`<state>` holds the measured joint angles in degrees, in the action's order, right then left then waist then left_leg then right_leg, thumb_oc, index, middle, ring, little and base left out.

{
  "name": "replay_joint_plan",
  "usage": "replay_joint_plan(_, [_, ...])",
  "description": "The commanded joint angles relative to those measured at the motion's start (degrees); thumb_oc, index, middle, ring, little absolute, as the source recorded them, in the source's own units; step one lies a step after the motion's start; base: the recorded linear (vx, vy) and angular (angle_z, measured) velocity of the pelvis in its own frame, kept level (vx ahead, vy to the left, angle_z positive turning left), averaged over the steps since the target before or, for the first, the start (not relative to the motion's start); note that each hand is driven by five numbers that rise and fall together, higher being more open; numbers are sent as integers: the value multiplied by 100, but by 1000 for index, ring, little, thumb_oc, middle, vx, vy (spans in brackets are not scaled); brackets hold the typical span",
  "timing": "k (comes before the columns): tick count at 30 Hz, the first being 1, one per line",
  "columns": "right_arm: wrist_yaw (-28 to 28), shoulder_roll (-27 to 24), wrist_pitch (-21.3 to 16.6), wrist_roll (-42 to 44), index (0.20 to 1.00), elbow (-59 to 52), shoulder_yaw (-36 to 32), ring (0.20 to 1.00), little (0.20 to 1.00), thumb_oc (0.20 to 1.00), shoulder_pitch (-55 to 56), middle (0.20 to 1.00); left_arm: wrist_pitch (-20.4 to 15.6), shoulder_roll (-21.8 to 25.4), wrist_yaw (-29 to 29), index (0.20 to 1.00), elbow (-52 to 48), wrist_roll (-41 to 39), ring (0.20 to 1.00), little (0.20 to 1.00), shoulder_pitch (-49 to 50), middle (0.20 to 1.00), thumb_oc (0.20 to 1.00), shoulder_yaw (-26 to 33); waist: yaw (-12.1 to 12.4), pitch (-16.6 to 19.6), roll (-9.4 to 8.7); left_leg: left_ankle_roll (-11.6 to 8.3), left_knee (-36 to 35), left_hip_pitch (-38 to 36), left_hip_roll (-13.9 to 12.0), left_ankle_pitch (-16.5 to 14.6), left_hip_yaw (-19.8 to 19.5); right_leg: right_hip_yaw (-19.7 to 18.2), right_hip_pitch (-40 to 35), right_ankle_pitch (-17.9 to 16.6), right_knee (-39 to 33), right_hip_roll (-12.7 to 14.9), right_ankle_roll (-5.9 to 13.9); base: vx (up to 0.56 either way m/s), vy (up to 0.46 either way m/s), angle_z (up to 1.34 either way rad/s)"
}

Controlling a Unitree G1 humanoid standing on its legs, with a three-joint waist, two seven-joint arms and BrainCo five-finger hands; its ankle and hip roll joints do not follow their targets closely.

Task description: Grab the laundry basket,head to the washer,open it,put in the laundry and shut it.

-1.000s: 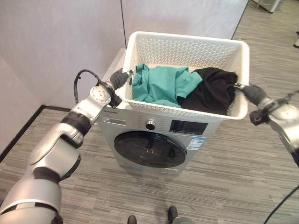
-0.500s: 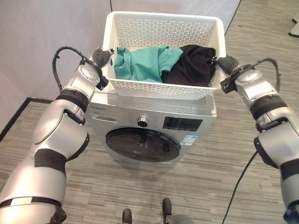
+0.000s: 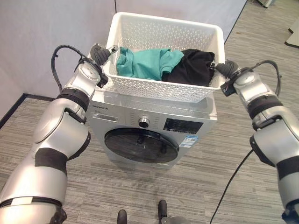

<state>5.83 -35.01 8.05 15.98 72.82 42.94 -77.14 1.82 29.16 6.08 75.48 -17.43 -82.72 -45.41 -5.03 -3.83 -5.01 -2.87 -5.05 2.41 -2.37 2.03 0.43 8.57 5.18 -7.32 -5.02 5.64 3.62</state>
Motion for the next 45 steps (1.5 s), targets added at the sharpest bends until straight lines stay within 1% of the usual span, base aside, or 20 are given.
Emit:
replay_joint_plan(1, [-106, -197, -45, 30, 1000, 599, 208, 1000, 1000, 1000, -530, 1000, -85, 306, 261, 1000, 679, 209, 1000, 1000, -1149, 1000, 1000, -162, 238, -374, 374, -193, 5, -400, -464, -212, 312, 98, -348, 508, 317, 262, 596, 0, 0, 0])
replay_joint_plan(11, [-518, -837, -416, 1344, 1000, 367, -284, 1000, 1000, 1000, -899, 1000, -194, 659, 380, 1000, 464, 216, 1000, 1000, -1095, 1000, 1000, -200, 349, -199, 470, -206, 5, -575, -444, -303, 289, 172, -587, 527, 204, 290, 629, 19, -3, 1])
replay_joint_plan(12, [-566, -1401, -474, 1534, 1000, 106, -431, 1000, 1000, 1000, -715, 1000, -359, 975, 463, 1000, -48, -52, 1000, 1000, -850, 1000, 1000, 58, 406, -165, 489, -212, 5, -584, -433, -325, 256, 246, -649, 551, 193, 311, 626, 12, -19, 8])
replay_joint_plan(13, [-568, -1405, -472, 1533, 1000, 96, -435, 1000, 1000, 1000, -703, 1000, -354, 976, 467, 1000, -60, -49, 1000, 1000, -839, 1000, 1000, 64, 406, -163, 491, -212, 5, -586, -433, -326, 254, 249, -654, 551, 192, 311, 626, 18, -30, 14])
replay_joint_plan(16, [-576, -2337, -463, 1456, 1000, -803, -898, 1000, 1000, 1000, 118, 1000, -540, 1759, 587, 1000, -1419, -289, 1000, 1000, -35, 1000, 1000, 653, 469, -120, 474, -191, 5, -581, -409, -325, 197, 330, -703, 550, 177, 335, 602, 1, -40, 19])
replay_joint_plan(17, [-661, -3090, -499, 1165, 1000, -1997, -1891, 1000, 1000, 1000, 1505, 1000, -619, 2551, 663, 1000, -2996, -315, 1000, 1000, 1254, 1000, 1000, 1613, 493, -81, 475, -174, 5, -589, -399, -346, 178, 385, -745, 566, 165, 349, 581, 24, -40, 6])
replay_joint_plan(18, [-671, -3092, -487, 1150, 1000, -2050, -1962, 1000, 1000, 1000, 1605, 1000, -602, 2548, 670, 1000, -3040, -301, 1000, 1000, 1300, 1000, 1000, 1625, 501, -65, 470, -178, 5, -608, -407, -364, 177, 388, -766, 578, 161, 341, 582, 18, -35, 15])
replay_joint_plan(20, [-709, -3427, -578, 824, 1000, -3633, -3986, 1000, 1000, 1000, 4048, 1000, -629, 3183, 707, 1000, -4359, 73, 1000, 1000, 3272, 1000, 1000, 3213, 468, -33, 477, -159, 5, -619, -396, -388, 171, 396, -790, 588, 140, 360, 562, 51, -29, 15])
replay_joint_plan(21, [-761, -3160, -727, 488, 1000, -4689, -5756, 1000, 1000, 1000, 6108, 1000, -570, 3212, 782, 1000, -5004, 526, 1000, 1000, 4939, 1000, 1000, 4530, 496, 49, 470, -151, 5, -714, -420, -529, 168, 383, -901, 673, 87, 342, 558, 87, -36, 8])
replay_joint_plan(22, [-759, -3158, -721, 486, 1000, -4710, -5789, 1000, 1000, 1000, 6148, 1000, -564, 3204, 782, 1000, -5019, 528, 1000, 1000, 4949, 1000, 1000, 4532, 507, 43, 476, -154, 5, -731, -426, -540, 171, 382, -917, 678, 85, 335, 557, 81, -37, 2])
replay_joint_plan(23, [-778, -2982, -758, 286, 1000, -5093, -6362, 1000, 1000, 1000, 6816, 1000, -555, 3133, 852, 1000, -5200, 713, 1000, 1000, 5577, 1000, 1000, 5091, 500, 58, 473, -143, 5, -741, -420, -560, 168, 372, -931, 687, 72, 342, 552, -9, -31, -6])
replay_joint_plan(24, [-835, -2389, -873, -143, 1000, -5798, -7360, 1000, 1000, 1000, 8050, 1000, -479, 2679, 1040, 1000, -5776, 1320, 1000, 1000, 7049, 1000, 1000, 6271, 518, 63, 473, -118, 5, -753, -414, -599, 157, 352, -939, 715, 69, 347, 542, -57, -50, -6])
replay_joint_plan(25, [-842, -1737, -959, -409, 1000, -6152, -7698, 1000, 1000, 1000, 8595, 1000, -462, 2042, 1098, 1000, -6081, 1742, 1000, 1000, 7960, 1000, 1000, 6785, 530, 38, 463, -91, 5, -739, -397, -563, 158, 327, -917, 701, 76, 355, 513, -28, -41, -6])
replay_joint_plan(26, [-839, -1719, -944, -425, 1000, -6202, -7704, 1000, 1000, 1000, 8636, 1000, -447, 2012, 1088, 1000, -6143, 1760, 1000, 1000, 8038, 1000, 1000, 6828, 524, 67, 475, -97, 5, -768, -408, -617, 157, 318, -947, 742, 68, 344, 523, -69, -50, -7])
replay_joint_plan(27, [-778, -955, -970, -509, 1000, -6320, -7570, 1000, 1000, 1000, 8966, 1000, -458, 1298, 1076, 1000, -6162, 1888, 1000, 1000, 8700, 1000, 1000, 6973, 518, 20, 482, -80, 5, -786, -410, -605, 192, 294, -947, 738, 65, 337, 486, -6, -29, -8])
replay_joint_plan(29, [-725, -641, -940, -518, 1000, -6363, -7447, 1000, 1000, 1000, 9102, 1000, -478, 949, 992, 1000, -6063, 1763, 1000, 1000, 8907, 1000, 1000, 6886, 501, 13, 470, -73, 5, -788, -409, -604, 203, 284, -952, 738, 56, 336, 473, -56, -40, -5])
replay_joint_plan(33, [-442, 475, -782, -197, 1000, -6116, -6492, 1000, 1000, 1000, 9385, 1000, -489, -280, 491, 1000, -4734, 538, 1000, 1000, 9035, 1000, 1000, 5896, 426, -42, 447, -74, 13, -785, -442, -582, 238, 253, -921, 775, 103, 309, 412, -70, -53, -1])
replay_joint_plan(36, [-279, 717, -745, -86, 1000, -5974, -6016, 1000, 1000, 1000, 9437, 1000, -480, -679, 318, 1000, -4055, 78, 1000, 1000, 8913, 1000, 1000, 5439, 406, -51, 422, -75, 5, -752, -448, -509, 257, 239, -876, 749, 120, 310, 396, -88, -37, -7])
replay_joint_plan(37, [-182, 796, -690, -229, 1000, -5615, -5363, 1000, 1000, 1000, 9210, 1000, -453, -963, 205, 1000, -3359, -88, 1000, 1000, 8721, 1000, 1000, 5008, 395, -64, 414, -71, 5, -747, -458, -480, 276, 207, -856, 742, 137, 302, 381, -55, -16, 1])
replay_joint_plan(45, [-398, 959, -802, -902, 1000, -5025, -3853, 1000, 1000, 1000, 8355, 1000, -431, -1529, 241, 1000, -927, -11, 1000, 1000, 7875, 1000, 1000, 4322, 395, -18, 395, -61, 5, -787, -476, -447, 348, 117, -806, 744, 183, 299, 382, -36, -16, -3])
